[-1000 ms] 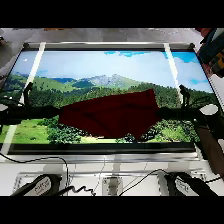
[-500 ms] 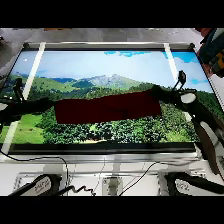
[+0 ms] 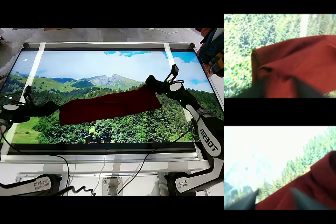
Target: Fold the clothes and pants, and hang the long-sleeved shirts on hangers.
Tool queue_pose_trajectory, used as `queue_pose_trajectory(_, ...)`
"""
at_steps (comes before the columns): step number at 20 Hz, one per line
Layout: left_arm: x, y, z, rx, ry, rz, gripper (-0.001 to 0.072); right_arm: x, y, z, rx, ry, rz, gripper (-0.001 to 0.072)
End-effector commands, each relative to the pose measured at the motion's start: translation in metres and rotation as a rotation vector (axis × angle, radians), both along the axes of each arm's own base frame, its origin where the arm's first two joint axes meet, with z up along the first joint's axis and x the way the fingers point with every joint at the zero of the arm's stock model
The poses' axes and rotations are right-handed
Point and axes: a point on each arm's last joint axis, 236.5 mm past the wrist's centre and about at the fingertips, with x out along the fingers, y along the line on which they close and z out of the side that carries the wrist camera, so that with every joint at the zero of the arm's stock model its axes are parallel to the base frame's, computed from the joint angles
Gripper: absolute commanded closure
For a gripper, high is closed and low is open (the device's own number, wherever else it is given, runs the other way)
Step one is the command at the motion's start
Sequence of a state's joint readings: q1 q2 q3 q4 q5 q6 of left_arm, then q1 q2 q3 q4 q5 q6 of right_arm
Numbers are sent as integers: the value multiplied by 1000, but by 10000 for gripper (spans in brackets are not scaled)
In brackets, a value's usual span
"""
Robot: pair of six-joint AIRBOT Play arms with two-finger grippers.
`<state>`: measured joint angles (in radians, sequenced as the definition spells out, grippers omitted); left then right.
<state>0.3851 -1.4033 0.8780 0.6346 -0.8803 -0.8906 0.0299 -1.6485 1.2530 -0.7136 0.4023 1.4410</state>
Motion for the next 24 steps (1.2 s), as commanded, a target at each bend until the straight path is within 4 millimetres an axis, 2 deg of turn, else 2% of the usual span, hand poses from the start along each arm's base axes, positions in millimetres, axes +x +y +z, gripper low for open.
queue_pose_trajectory(1, -1, 7, -7, -5, 16, 17, -11, -7, -2, -14, -50, 51, 64, 175)
queue_pose_trajectory(3, -3, 22, -7, 6, 17, 43, -9, -24, -10, -27, -100, 122, 133, 175)
queue_pose_trajectory(6, -18, 39, -25, 49, 103, 66, -5, -57, -18, -48, -143, 251, 248, 175)
queue_pose_trajectory(9, -30, 12, -44, 16, 176, -21, 2, -76, -2, -54, -167, 289, 361, 176)
queue_pose_trajectory(11, -31, -7, -55, 12, 200, -68, 133, -81, 16, -55, -171, 291, 401, 176)
queue_pose_trajectory(14, -26, -35, -64, 33, 198, -128, 137, -87, 52, -54, -187, 273, 467, 178)
queue_pose_trajectory(15, -23, -43, -63, 42, 189, -147, 146, -88, 64, -53, -194, 261, 487, 208)
queue_pose_trajectory(16, -18, -51, -59, 47, 174, -168, 283, -88, 78, -52, -204, 242, 504, 258)
queue_pose_trajectory(17, -12, -59, -51, 49, 155, -196, 524, -87, 91, -50, -214, 215, 516, 346)
queue_pose_trajectory(18, -7, -68, -39, 41, 138, -232, 688, -85, 104, -47, -225, 186, 527, 395)
queue_pose_trajectory(19, -2, -76, -22, 29, 118, -278, 693, -84, 118, -44, -235, 156, 537, 439)
queue_pose_trajectory(21, 1, -90, 25, -7, 79, -389, 693, -88, 152, -35, -246, 106, 586, 706)
queue_pose_trajectory(24, -16, -99, 108, -52, 52, -505, 693, -93, 208, -10, -249, 1, 646, 703)
